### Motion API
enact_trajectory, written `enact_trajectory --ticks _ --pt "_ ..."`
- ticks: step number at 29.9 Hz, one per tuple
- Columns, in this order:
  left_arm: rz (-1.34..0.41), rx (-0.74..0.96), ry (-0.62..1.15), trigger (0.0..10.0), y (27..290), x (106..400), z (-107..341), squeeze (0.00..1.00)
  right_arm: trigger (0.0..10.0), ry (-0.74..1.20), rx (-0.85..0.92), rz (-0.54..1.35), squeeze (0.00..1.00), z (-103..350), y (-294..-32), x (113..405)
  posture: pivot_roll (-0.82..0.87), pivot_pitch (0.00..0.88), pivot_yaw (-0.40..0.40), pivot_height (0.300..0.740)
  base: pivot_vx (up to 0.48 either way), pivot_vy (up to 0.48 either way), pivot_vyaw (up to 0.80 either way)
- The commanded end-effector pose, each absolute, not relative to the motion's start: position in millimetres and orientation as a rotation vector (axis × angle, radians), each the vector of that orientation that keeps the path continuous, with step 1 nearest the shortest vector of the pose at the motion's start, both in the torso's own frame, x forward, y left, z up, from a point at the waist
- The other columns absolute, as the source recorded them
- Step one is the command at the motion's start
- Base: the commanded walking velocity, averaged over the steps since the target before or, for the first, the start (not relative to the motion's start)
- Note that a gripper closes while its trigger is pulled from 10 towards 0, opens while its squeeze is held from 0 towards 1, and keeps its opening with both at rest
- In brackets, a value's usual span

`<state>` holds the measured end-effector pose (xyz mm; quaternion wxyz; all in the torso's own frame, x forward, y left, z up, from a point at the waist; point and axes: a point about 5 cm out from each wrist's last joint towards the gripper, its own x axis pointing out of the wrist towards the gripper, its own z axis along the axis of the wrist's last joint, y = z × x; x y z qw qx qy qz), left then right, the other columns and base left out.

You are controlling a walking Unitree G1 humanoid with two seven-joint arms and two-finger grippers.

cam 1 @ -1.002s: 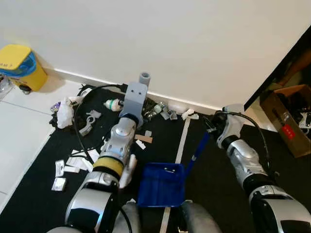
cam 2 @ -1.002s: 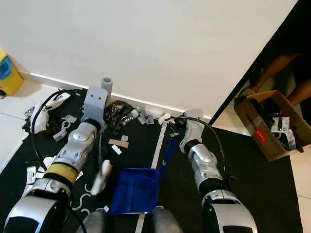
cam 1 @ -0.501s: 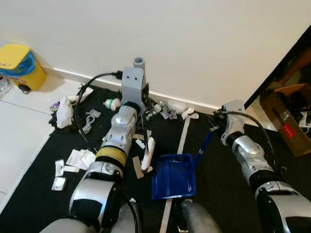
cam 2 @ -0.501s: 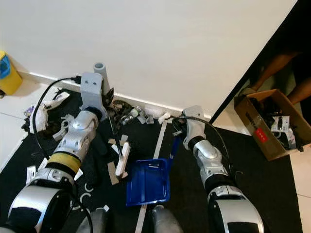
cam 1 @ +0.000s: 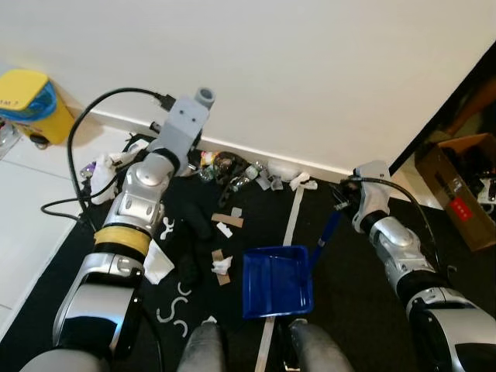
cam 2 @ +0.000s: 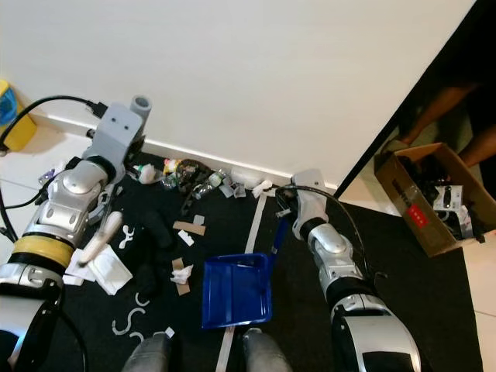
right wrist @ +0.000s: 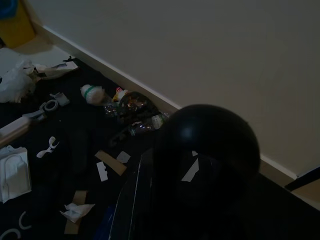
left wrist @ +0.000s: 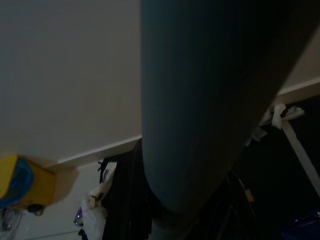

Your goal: Sweep floor

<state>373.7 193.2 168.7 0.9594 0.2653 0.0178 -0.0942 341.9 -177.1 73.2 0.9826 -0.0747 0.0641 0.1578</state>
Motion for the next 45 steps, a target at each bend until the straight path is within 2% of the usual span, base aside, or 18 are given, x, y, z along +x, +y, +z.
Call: enact_trajectory --ticks 1,7,10,13,15,18,19,20,21,22,24,26,28,32,35,37,43,45 --pt "-0.193 0.521 0.027 10.0 184.8 371.3 152.0 0.00 10.0 0.167 -0.210 0.287 0.00 67.3 -186.4 338.6 0.04 0.169 -0.060 0.740 0.000 0.000 0.00" --pt "-0.179 0.485 0.045 10.0 158.3 367.1 117.1 0.00 10.0 0.152 -0.174 0.251 0.00 68.1 -181.7 340.2 0.01 0.196 -0.056 0.740 0.000 0.000 0.00" --pt "-0.179 0.492 0.040 10.0 152.2 366.5 112.8 0.00 10.0 0.149 -0.157 0.238 0.00 67.5 -180.7 339.9 0.01 0.203 -0.055 0.740 0.000 0.000 0.00" --pt "-0.202 0.483 0.050 10.0 134.4 365.1 103.6 0.00 10.0 0.148 -0.125 0.230 0.00 63.1 -177.2 336.4 -0.01 0.235 -0.048 0.740 0.000 0.000 0.00" --pt "-0.202 0.483 0.050 10.0 134.4 365.1 103.6 0.00 10.0 0.148 -0.125 0.230 0.00 63.1 -177.2 336.4 -0.01 0.235 -0.048 0.740 0.000 0.000 0.00" --pt "-0.195 0.407 0.062 10.0 120.3 365.4 101.8 0.00 10.0 0.147 -0.111 0.230 0.00 60.1 -176.4 333.5 -0.02 0.245 -0.044 0.740 0.000 0.000 0.00" --pt "-0.193 0.326 0.060 10.0 108.5 367.2 105.3 0.00 10.0 0.150 -0.103 0.224 0.00 58.8 -177.3 332.3 -0.02 0.245 -0.044 0.740 0.000 0.000 0.00" --pt "-0.193 0.326 0.060 10.0 108.5 367.2 105.3 0.00 10.0 0.150 -0.103 0.224 0.00 58.8 -177.3 332.3 -0.02 0.245 -0.044 0.740 0.000 0.000 0.00" --pt "-0.209 0.247 0.047 10.0 93.4 369.6 112.0 0.00 10.0 0.154 -0.095 0.215 0.00 58.0 -178.8 331.7 -0.02 0.248 -0.044 0.740 0.000 0.000 0.00" --pt "-0.209 0.247 0.047 10.0 93.4 369.6 112.0 0.00 10.0 0.154 -0.095 0.215 0.00 58.0 -178.8 331.7 -0.02 0.248 -0.044 0.740 0.000 0.000 0.00" --pt "-0.266 0.128 0.006 10.0 64.4 372.7 128.6 0.00 10.0 0.162 -0.083 0.203 0.00 57.0 -181.1 331.5 -0.01 0.251 -0.044 0.740 0.000 0.000 0.00" --pt "-0.296 0.055 -0.024 10.0 48.2 373.7 140.1 0.00 10.0 0.168 -0.075 0.200 0.00 56.5 -181.1 331.6 -0.01 0.251 -0.044 0.740 0.000 0.000 0.00" --pt "-0.300 0.037 -0.032 10.0 44.6 374.0 142.6 0.00 10.0 0.169 -0.072 0.199 0.00 56.4 -180.7 331.6 -0.01 0.251 -0.044 0.740 0.000 0.000 0.00" --pt "-0.356 -0.059 -0.096 10.0 18.1 373.9 167.0 0.00 10.0 0.170 -0.065 0.213 0.00 55.8 -175.8 331.8 -0.01 0.246 -0.047 0.740 0.000 0.000 0.00" --pt "-0.453 -0.090 -0.122 10.0 4.0 372.2 181.4 0.00 10.0 0.169 -0.062 0.219 0.00 56.5 -173.6 332.6 0.00 0.239 -0.047 0.740 0.000 0.000 0.00" --pt "-0.499 -0.084 -0.144 10.0 1.2 371.2 188.9 0.00 10.0 0.167 -0.060 0.220 0.00 57.8 -173.0 333.7 0.00 0.236 -0.048 0.740 0.000 0.000 0.00" --pt "-0.549 -0.036 -0.201 10.0 17.5 375.3 208.0 0.00 10.0 0.159 -0.052 0.217 0.00 61.0 -173.4 336.3 0.00 0.231 -0.049 0.740 0.000 0.000 0.00" --pt "-0.587 0.042 -0.212 10.0 35.7 377.7 212.9 0.00 10.0 0.157 -0.047 0.215 0.00 61.7 -173.3 337.0 0.01 0.227 -0.050 0.740 0.000 0.000 0.00"
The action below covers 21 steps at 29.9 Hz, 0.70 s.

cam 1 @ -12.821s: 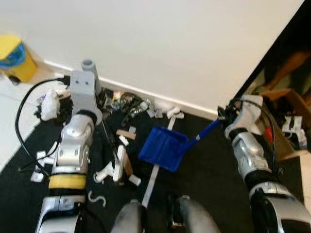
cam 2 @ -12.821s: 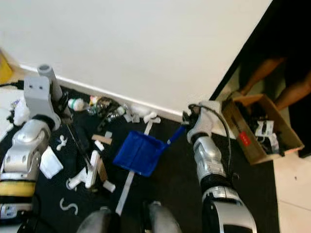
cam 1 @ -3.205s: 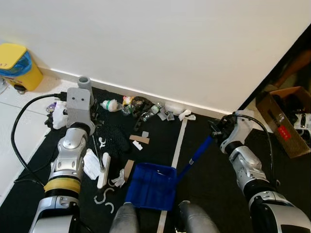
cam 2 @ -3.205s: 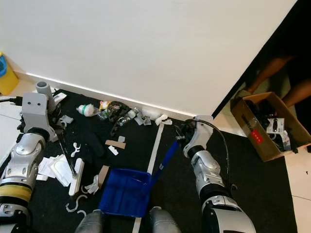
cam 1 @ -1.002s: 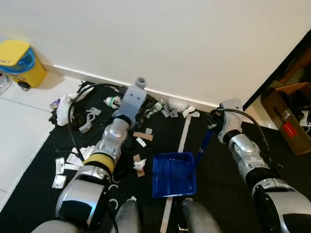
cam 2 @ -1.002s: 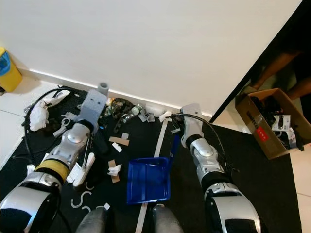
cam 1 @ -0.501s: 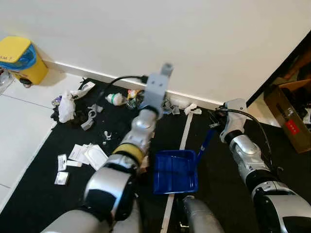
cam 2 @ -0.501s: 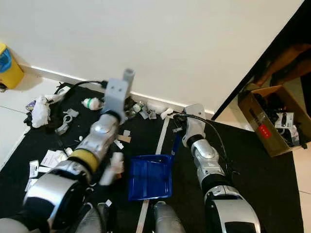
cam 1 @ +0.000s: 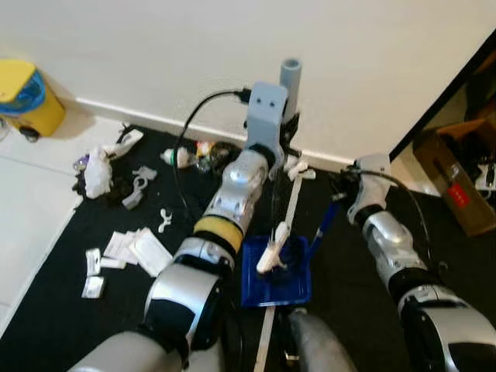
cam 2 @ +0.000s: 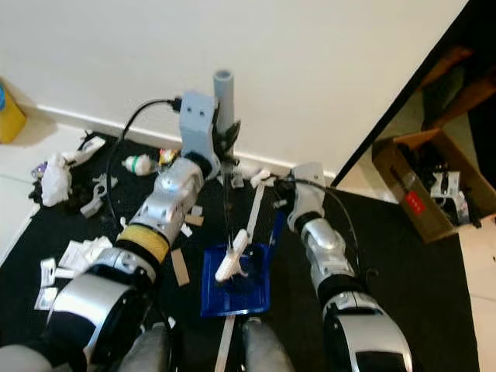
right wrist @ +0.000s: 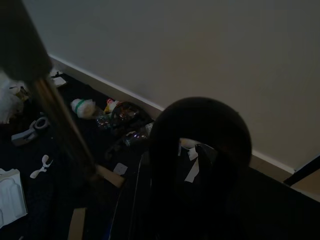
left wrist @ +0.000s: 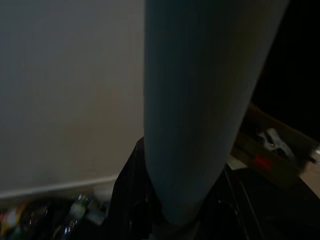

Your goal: Sweep floor

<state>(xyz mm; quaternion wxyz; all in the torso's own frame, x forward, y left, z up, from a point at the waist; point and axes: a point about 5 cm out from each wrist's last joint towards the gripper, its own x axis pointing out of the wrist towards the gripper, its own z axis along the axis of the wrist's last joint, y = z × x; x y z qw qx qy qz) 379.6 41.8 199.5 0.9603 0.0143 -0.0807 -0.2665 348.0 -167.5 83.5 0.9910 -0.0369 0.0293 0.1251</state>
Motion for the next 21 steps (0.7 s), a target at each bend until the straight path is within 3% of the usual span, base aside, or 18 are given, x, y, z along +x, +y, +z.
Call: enact_trajectory --ticks 1,8,14,21 --pt "-0.594 0.113 -0.203 10.0 56.8 379.6 213.2 0.00 10.0 0.156 -0.045 0.216 0.00 62.1 -172.9 337.3 0.01 0.227 -0.051 0.740 0.000 0.000 0.00" --pt "-0.520 0.185 -0.173 10.0 93.7 383.2 206.3 0.00 10.0 0.159 -0.043 0.221 0.00 61.6 -171.8 337.1 0.02 0.228 -0.058 0.740 0.000 0.000 0.00" --pt "-0.387 0.422 -0.096 10.0 141.1 382.1 187.4 0.00 10.0 0.146 -0.042 0.207 0.00 63.3 -172.0 337.9 0.02 0.234 -0.056 0.740 0.000 0.000 0.00" --pt "-0.319 0.491 -0.034 10.0 154.6 376.5 154.5 0.00 10.0 0.127 -0.044 0.155 0.00 67.6 -180.1 339.9 0.00 0.263 -0.058 0.740 0.000 0.000 0.00"
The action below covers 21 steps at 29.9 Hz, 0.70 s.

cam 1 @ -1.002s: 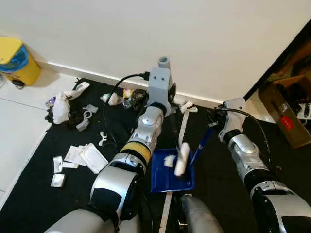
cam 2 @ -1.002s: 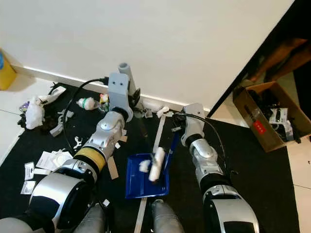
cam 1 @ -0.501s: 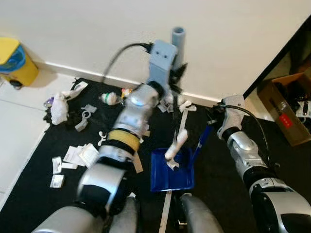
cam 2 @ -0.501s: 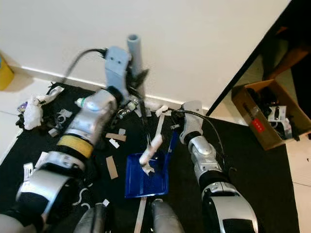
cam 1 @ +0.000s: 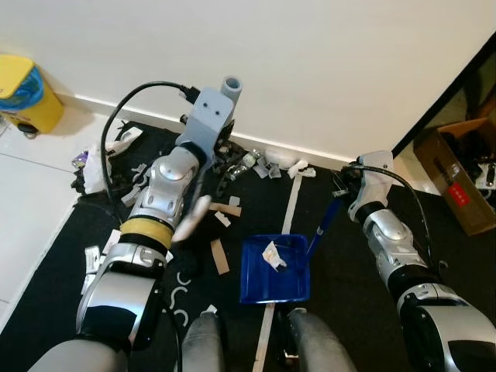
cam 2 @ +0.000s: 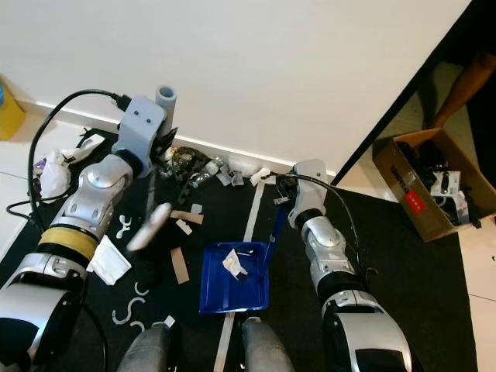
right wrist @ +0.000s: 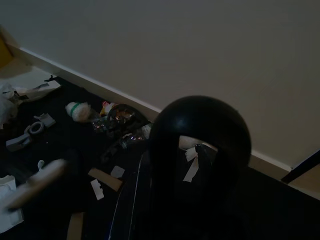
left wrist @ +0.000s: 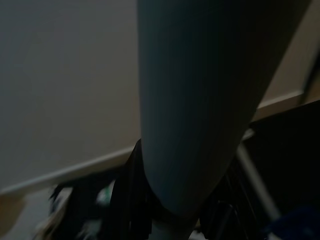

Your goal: Sweep floor

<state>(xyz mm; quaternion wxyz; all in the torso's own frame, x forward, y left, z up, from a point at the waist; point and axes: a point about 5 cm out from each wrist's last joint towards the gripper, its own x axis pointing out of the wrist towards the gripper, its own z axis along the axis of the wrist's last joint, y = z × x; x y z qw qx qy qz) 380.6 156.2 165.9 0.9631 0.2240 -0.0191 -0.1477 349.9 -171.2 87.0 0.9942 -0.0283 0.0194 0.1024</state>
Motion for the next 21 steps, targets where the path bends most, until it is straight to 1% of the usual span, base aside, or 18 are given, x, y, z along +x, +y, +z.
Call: enact_trajectory --ticks 1,2,3,6,8,10,12,13,17,18,21 --pt "-0.324 0.502 -0.033 10.0 153.8 375.5 151.3 0.00 10.0 0.127 -0.043 0.154 0.00 67.7 -180.5 339.9 0.00 0.263 -0.058 0.740 0.000 0.000 0.00" --pt "-0.324 0.502 -0.033 10.0 153.8 375.5 151.3 0.00 10.0 0.127 -0.043 0.154 0.00 67.7 -180.5 339.9 0.00 0.263 -0.058 0.740 0.000 0.000 0.00" --pt "-0.314 0.481 -0.044 10.0 152.2 374.5 148.2 0.00 10.0 0.123 -0.043 0.153 0.00 68.4 -181.2 340.1 0.00 0.286 -0.061 0.740 0.000 0.000 0.00" --pt "-0.275 0.437 -0.073 10.0 145.0 371.7 137.8 0.00 10.0 0.108 -0.041 0.147 0.00 70.5 -183.4 340.3 -0.02 0.318 -0.068 0.740 0.000 0.000 0.00" --pt "-0.268 0.433 -0.076 10.0 143.2 371.0 135.2 0.00 10.0 0.103 -0.040 0.144 0.00 70.9 -184.0 340.1 -0.02 0.322 -0.068 0.740 0.000 0.000 0.00" --pt "-0.218 0.417 -0.107 10.0 137.5 369.9 130.7 0.00 10.0 0.084 -0.034 0.140 0.00 72.6 -184.5 339.8 -0.04 0.344 -0.068 0.740 0.000 0.000 0.00" --pt "-0.201 0.421 -0.117 10.0 135.4 369.8 129.9 0.00 10.0 0.077 -0.030 0.140 0.00 73.3 -184.2 339.8 -0.04 0.350 -0.068 0.740 0.000 0.000 0.00" --pt "-0.187 0.438 -0.143 10.0 129.3 369.7 129.5 0.00 10.0 0.063 -0.022 0.144 0.00 74.3 -182.2 339.6 -0.05 0.360 -0.065 0.740 0.000 0.000 0.00" --pt "-0.196 0.442 -0.158 10.0 123.5 369.0 128.1 0.00 10.0 0.057 -0.018 0.148 0.00 74.1 -180.0 339.1 -0.06 0.365 -0.063 0.740 0.000 0.000 0.00" --pt "-0.201 0.396 -0.154 10.0 114.0 368.7 125.9 0.00 10.0 0.056 -0.012 0.155 0.00 72.4 -176.9 337.6 -0.06 0.367 -0.057 0.740 0.000 0.000 0.00" --pt "-0.204 0.320 -0.126 10.0 101.4 367.8 122.2 0.00 10.0 0.056 -0.007 0.158 0.00 70.9 -175.3 336.2 -0.06 0.366 -0.055 0.740 0.000 0.000 0.00"
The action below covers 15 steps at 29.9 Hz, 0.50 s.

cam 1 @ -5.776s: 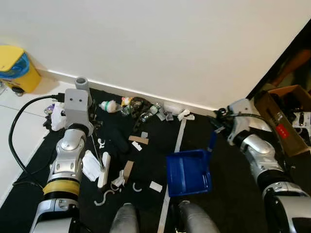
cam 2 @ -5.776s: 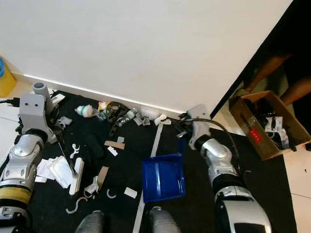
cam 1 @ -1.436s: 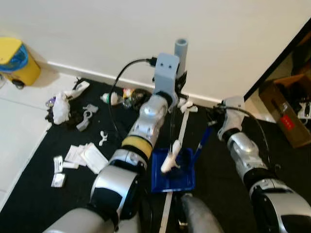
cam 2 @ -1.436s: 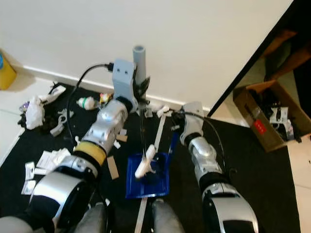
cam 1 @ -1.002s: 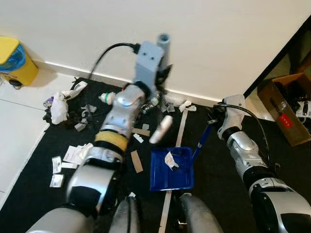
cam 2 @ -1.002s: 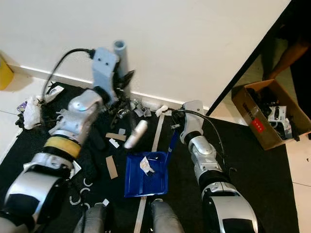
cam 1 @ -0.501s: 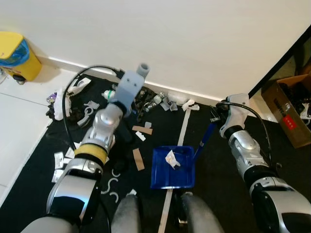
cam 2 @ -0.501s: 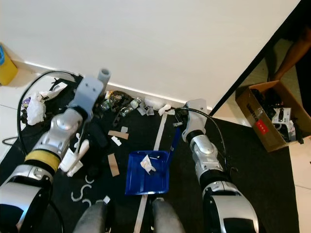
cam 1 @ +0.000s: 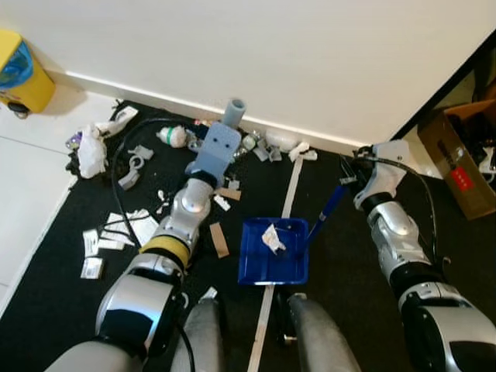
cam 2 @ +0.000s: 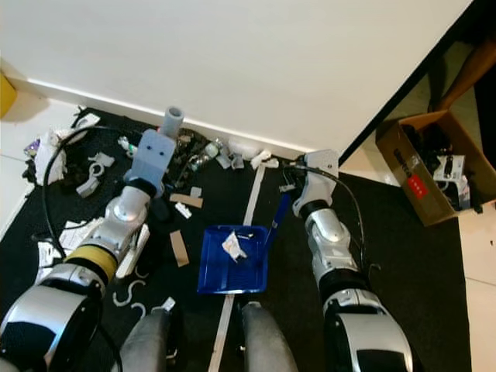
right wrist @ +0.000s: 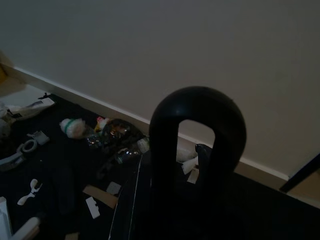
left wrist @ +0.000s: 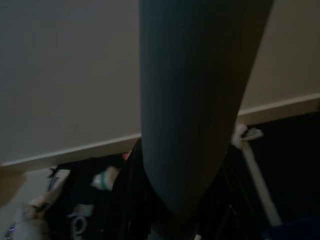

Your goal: Sweep floor

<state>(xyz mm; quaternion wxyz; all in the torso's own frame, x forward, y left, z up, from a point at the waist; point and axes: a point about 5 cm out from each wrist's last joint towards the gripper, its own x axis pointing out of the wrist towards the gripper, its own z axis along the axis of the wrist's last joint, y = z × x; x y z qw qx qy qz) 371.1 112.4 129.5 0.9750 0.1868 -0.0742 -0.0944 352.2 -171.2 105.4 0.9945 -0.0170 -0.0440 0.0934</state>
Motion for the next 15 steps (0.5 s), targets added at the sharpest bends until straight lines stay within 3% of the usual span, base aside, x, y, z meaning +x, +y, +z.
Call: enact_trajectory --ticks 1,6,15 --pt "-0.204 0.320 -0.126 10.0 101.4 367.8 122.2 0.00 10.0 0.056 -0.007 0.158 0.00 70.9 -175.3 336.2 -0.06 0.366 -0.055 0.740 0.000 0.000 0.00" --pt "-0.212 0.117 -0.089 10.0 70.7 364.4 119.9 0.00 10.0 0.066 -0.003 0.149 0.00 68.6 -177.2 334.4 -0.06 0.361 -0.051 0.740 0.000 0.000 0.00" --pt "-0.266 -0.094 -0.122 10.0 22.1 363.2 143.7 0.00 10.0 0.081 -0.001 0.146 0.00 65.0 -178.5 331.9 -0.07 0.347 -0.046 0.740 0.000 0.000 0.00"
